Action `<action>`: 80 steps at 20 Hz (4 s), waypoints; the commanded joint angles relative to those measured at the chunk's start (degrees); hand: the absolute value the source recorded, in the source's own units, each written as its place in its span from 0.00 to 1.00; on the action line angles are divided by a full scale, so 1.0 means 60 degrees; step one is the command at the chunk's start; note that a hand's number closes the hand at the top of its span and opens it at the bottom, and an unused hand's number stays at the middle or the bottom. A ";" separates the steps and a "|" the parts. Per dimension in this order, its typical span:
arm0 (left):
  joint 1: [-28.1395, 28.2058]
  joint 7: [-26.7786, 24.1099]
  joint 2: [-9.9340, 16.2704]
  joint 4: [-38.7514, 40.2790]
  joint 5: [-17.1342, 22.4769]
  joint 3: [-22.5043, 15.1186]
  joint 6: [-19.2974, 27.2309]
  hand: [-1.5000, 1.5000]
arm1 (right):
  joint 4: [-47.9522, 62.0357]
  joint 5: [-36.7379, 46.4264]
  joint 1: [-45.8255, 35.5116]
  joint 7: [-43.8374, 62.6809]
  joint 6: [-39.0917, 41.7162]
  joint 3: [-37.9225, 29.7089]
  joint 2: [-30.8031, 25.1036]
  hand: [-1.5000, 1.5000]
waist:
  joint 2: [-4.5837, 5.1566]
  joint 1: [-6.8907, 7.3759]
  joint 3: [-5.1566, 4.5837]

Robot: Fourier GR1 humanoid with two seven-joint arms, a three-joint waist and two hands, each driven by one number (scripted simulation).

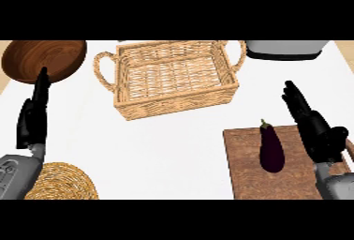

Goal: Pick the eggplant from the cutting board and place it in the basket

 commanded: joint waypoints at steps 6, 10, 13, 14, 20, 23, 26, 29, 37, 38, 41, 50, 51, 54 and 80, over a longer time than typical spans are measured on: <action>0.1394 0.1302 0.0142 0.1117 -0.0055 -0.0686 -0.0833 0.50 | -0.3588 -0.0369 -0.1275 -0.3939 -0.2556 -0.1863 0.2515 1.00 | -0.0516 -0.0922 0.0099; 0.1714 0.1363 -0.0052 0.1077 0.0027 -0.0983 -0.1138 0.50 | -0.3268 0.3289 -0.0855 -0.4095 -0.4574 -0.1103 0.1675 0.00 | -0.0373 -0.0804 -0.0111; 0.1939 0.1506 0.0010 0.1211 0.0141 -0.0783 -0.1018 0.50 | -0.2659 0.3868 0.0218 -0.3798 -0.6779 -0.2497 0.2312 0.00 | -0.0346 -0.1467 -0.0098; 0.2063 0.1524 0.0101 0.1185 0.0185 -0.0692 -0.0995 0.50 | -0.2561 0.4060 0.0536 -0.3575 -0.7343 -0.2805 0.2476 0.00 | -0.0391 -0.1533 -0.0106; 0.2417 0.1698 0.0234 0.0702 0.0251 -0.0688 -0.1009 0.50 | -0.2174 0.5196 0.3779 -0.2230 -0.8670 -0.2670 0.3864 0.00 | -0.0288 -0.1646 -0.0121; 0.2279 0.1658 0.0294 0.0495 0.0213 -0.0755 -0.1147 0.50 | -0.2108 0.6054 0.5389 -0.1837 -0.7601 -0.1268 0.3989 0.00 | -0.0148 -0.1160 -0.0137; 0.2226 0.1695 0.0270 0.0437 0.0218 -0.0849 -0.1297 0.50 | -0.2398 0.6961 0.6735 -0.1833 -0.7004 0.0060 0.3917 0.00 | -0.0104 -0.0929 -0.0139; 0.2065 0.1854 0.0344 0.0372 0.0178 -0.0877 -0.1387 0.50 | -0.3409 0.8048 0.7927 -0.1520 -0.6940 0.0782 0.3806 0.00 | -0.0078 -0.0831 -0.0143; 0.2231 0.2160 0.0093 -0.0268 -0.0085 -0.1329 -0.1359 0.50 | -0.6159 1.1348 1.2016 -0.0064 -0.7061 0.2726 0.4693 0.00 | -0.0022 -0.0398 -0.0074; 0.1849 0.2408 0.0214 -0.0148 0.0062 -0.1099 -0.1525 0.50 | -0.6336 1.1859 1.2456 0.0163 -0.7281 0.3295 0.4697 0.00 | -0.0027 -0.0432 -0.0054; 0.1902 0.2587 0.0166 -0.0450 -0.0068 -0.1149 -0.1492 0.50 | -0.6914 1.3330 1.2851 0.1313 -0.7188 0.3945 0.4705 0.00 | -0.0019 -0.0262 -0.0034; 0.1713 0.2946 -0.0203 -0.0459 -0.0559 -0.1051 -0.1520 0.50 | -0.7149 1.5219 1.0966 0.4406 -0.6521 0.4350 0.4711 0.00 | -0.0078 -0.0226 -0.0004; 0.1812 0.2786 -0.0130 -0.0529 -0.0592 -0.1097 -0.1691 0.50 | -0.6938 1.5446 1.0393 0.4981 -0.6327 0.4167 0.4712 0.00 | -0.0067 -0.0195 -0.0005; 0.1640 0.3276 -0.0406 -0.0807 -0.0762 -0.1157 -0.1585 0.50 | -0.6140 1.5354 0.8936 0.5517 -0.6398 0.3414 0.4712 0.00 | -0.0085 -0.0205 0.0002; 0.2560 0.3188 -0.0795 -0.1450 -0.1452 0.0437 -0.3111 0.50 | -0.4280 1.6288 0.5173 0.8473 -0.4749 0.2664 0.4711 0.00 | -0.0127 -0.0220 0.0004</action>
